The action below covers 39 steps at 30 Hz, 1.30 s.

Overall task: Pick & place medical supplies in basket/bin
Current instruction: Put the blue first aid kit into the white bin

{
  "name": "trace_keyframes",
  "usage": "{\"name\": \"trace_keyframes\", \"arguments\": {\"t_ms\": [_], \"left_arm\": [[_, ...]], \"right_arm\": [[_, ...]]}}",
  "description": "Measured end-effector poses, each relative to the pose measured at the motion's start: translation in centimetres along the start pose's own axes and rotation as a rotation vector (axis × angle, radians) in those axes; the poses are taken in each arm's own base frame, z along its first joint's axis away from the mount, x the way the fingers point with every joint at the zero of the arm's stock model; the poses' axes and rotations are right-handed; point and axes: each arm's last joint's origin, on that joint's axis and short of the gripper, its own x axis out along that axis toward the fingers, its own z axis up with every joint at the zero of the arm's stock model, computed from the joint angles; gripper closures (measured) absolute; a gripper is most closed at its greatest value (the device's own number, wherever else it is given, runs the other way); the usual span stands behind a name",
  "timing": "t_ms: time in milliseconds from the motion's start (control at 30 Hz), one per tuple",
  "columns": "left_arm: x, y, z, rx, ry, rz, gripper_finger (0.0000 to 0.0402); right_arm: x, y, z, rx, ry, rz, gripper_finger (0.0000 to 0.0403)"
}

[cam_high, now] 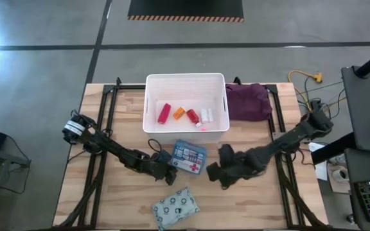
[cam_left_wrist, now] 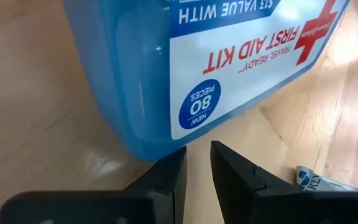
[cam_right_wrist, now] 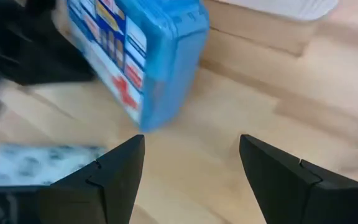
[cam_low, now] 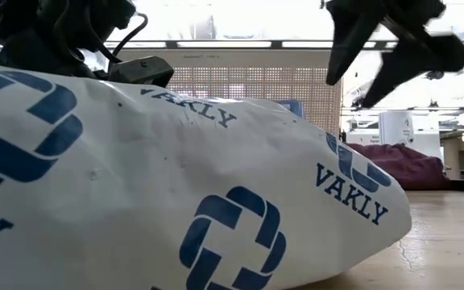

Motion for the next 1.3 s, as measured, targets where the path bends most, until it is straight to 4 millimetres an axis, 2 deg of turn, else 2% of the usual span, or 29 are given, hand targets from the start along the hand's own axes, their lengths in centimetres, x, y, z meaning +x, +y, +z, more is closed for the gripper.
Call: {"name": "trace_keyframes", "arguments": {"t_ms": [67, 167, 267, 367, 533, 900, 1133, 1300], "left_arm": [[0.0, 0.0, 0.0, 0.0, 0.0, 0.0, 0.0343], [0.0, 0.0, 0.0, 0.0, 0.0, 0.002, 0.0343], [0.0, 0.1, 0.0, 0.001, 0.0, 0.003, 0.0343], [0.0, 0.1, 0.0, 0.001, -0.001, 0.005, 0.0343], [0.0, 0.3, -0.1, -0.002, 0.005, 0.012, 0.0343], [0.0, 0.8, -0.2, -0.073, 0.035, 0.007, 0.0344], [0.0, 0.7, -0.2, -0.095, 0.041, 0.002, 0.0344], [-0.1, -1.0, 0.5, -0.123, 0.048, -0.053, 0.0344]], "right_arm": [[0.7, -1.3, -0.8, 0.083, -0.051, 0.1, 0.015], [2.9, -3.0, -1.3, 0.138, -0.099, 0.211, 0.0152], [5.1, -4.3, -1.0, 0.158, -0.117, 0.259, 0.0151], [6.4, -5.4, -0.7, 0.168, -0.145, 0.262, 0.0152], [6.1, -5.1, -0.3, 0.068, -0.194, 0.344, 0.0145], [5.9, -4.2, 0.2, -0.255, -0.256, 0.346, 0.0113], [8.2, -6.9, 0.2, -0.265, -0.149, 0.264, 0.0106], [9.0, -9.1, 0.1, -0.248, -0.109, 0.248, 0.0117]]}}
